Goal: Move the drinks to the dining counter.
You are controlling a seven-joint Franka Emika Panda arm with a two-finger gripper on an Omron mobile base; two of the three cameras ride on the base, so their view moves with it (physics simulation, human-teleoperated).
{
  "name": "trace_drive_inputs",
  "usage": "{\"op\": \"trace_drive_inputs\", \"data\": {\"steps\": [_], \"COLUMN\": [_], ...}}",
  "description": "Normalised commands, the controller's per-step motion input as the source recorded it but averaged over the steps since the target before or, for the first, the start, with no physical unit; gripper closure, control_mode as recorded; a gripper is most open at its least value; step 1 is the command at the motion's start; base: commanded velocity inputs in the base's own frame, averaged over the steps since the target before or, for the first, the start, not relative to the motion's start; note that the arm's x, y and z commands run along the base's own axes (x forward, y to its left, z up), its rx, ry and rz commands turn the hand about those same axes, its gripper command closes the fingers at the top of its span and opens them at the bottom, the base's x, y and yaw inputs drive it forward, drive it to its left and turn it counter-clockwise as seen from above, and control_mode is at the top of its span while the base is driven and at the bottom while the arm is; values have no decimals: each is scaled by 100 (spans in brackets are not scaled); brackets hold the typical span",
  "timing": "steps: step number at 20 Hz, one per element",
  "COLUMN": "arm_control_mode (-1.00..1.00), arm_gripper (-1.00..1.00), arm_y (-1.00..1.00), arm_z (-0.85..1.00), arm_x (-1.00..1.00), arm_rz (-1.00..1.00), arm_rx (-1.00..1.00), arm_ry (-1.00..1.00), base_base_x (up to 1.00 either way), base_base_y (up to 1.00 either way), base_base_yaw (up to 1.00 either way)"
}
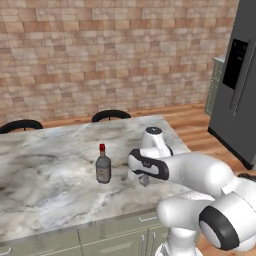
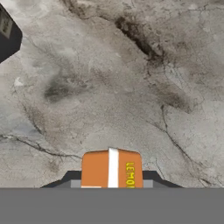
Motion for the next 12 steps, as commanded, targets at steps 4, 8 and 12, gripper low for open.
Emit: {"op": "trace_drive_inputs", "data": {"steps": [4,8,12], "arm_control_mode": [-100,-100,-100], "arm_gripper": [100,100,100], "arm_y": [0,0,0], "arm_z": [-15,-12,-14], "arm_x": [3,2,1], "arm_rz": [0,0,0], "arm_rx": [0,0,0], "arm_ry": [0,0,0], "base_base_x": [0,0,0], "base_base_y": [0,0,0], "base_base_yaw": [0,0,0]}}
